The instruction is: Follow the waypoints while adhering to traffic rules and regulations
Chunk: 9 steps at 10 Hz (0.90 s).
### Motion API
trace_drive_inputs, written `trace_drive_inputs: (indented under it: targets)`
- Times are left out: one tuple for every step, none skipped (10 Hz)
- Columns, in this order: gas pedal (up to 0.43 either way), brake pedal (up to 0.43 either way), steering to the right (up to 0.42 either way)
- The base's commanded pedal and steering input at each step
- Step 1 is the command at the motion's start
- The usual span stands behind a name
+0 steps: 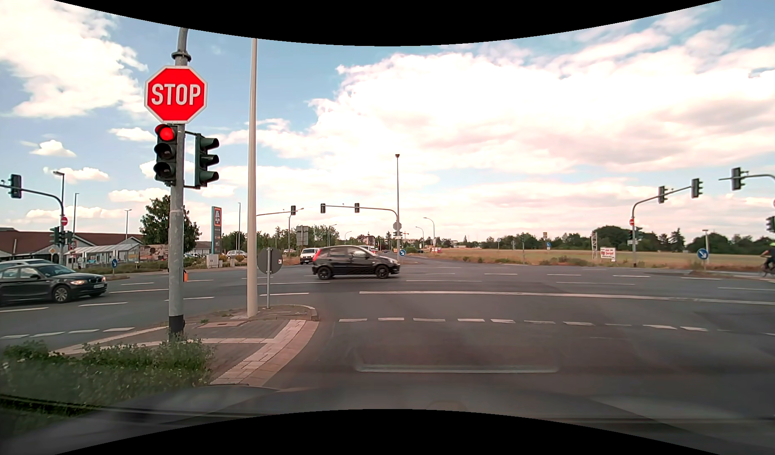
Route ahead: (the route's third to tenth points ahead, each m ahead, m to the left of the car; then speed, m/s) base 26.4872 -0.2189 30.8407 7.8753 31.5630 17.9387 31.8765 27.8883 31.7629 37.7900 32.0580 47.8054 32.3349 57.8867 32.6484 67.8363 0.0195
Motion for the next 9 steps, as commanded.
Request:
trace_drive_inputs:
  targets:
    - [0.000, 0.378, -0.004]
    - [0.000, 0.372, -0.004]
    - [0.000, 0.366, -0.005]
    - [0.000, 0.360, -0.004]
    - [0.000, 0.360, -0.005]
    - [0.000, 0.360, -0.005]
    - [0.000, 0.354, -0.004]
    - [0.000, 0.348, -0.005]
    - [0.000, 0.348, -0.005]
